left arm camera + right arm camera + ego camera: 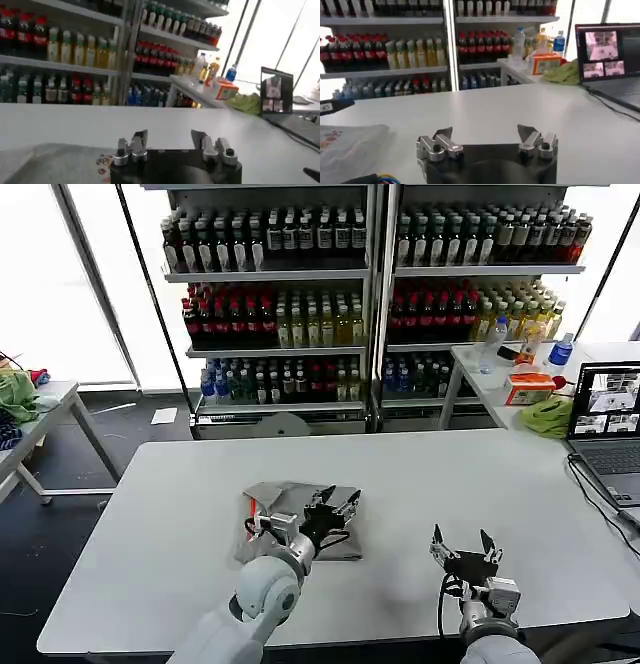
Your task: Fold and organize the clothes.
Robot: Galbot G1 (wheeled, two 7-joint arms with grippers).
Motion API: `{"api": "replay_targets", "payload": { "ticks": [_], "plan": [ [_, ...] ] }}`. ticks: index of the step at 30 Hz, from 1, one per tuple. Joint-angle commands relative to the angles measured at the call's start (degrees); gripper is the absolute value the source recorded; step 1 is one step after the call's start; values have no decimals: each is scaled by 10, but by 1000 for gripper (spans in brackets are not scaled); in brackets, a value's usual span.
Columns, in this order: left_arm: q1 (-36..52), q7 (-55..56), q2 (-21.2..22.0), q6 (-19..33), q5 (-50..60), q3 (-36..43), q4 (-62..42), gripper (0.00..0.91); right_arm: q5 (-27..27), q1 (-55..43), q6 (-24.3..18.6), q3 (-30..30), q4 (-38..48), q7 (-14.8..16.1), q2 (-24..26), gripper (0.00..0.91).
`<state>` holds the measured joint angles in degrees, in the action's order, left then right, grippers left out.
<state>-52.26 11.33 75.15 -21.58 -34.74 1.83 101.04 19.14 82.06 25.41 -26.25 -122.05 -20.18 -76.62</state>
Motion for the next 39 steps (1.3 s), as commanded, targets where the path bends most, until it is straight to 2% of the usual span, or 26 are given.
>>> {"api": "replay_targets", "payload": {
  "ticks": [1,3,7,13,16,18,26,33,39],
  "plan": [
    [-34,34,-44,1,24,-81,51,907,218,-86,48,57,19,-43,18,907],
    [-47,42,-68,-6,29,-107,69,907,272,-124,68,69,35,-65,23,907],
    [-80,52,-102,-13,24,-167,98,907,362,-211,77,100,85,-78,37,907],
    [-121,63,-118,-24,8,-227,126,907,377,-307,77,155,162,-108,24,907],
    [-131,64,-117,-30,9,-236,131,907,400,-320,78,168,170,-133,9,816],
    [-137,65,-116,-32,9,-240,135,907,418,-325,79,178,177,-146,11,826],
    [-160,65,-113,-36,12,-252,147,907,434,-315,80,210,188,-141,56,816],
    [-169,66,-109,-39,11,-257,145,907,422,-296,80,222,200,-137,51,796],
    [-173,69,-103,-40,11,-256,143,907,401,-291,80,222,202,-132,42,595]
  ]
}}
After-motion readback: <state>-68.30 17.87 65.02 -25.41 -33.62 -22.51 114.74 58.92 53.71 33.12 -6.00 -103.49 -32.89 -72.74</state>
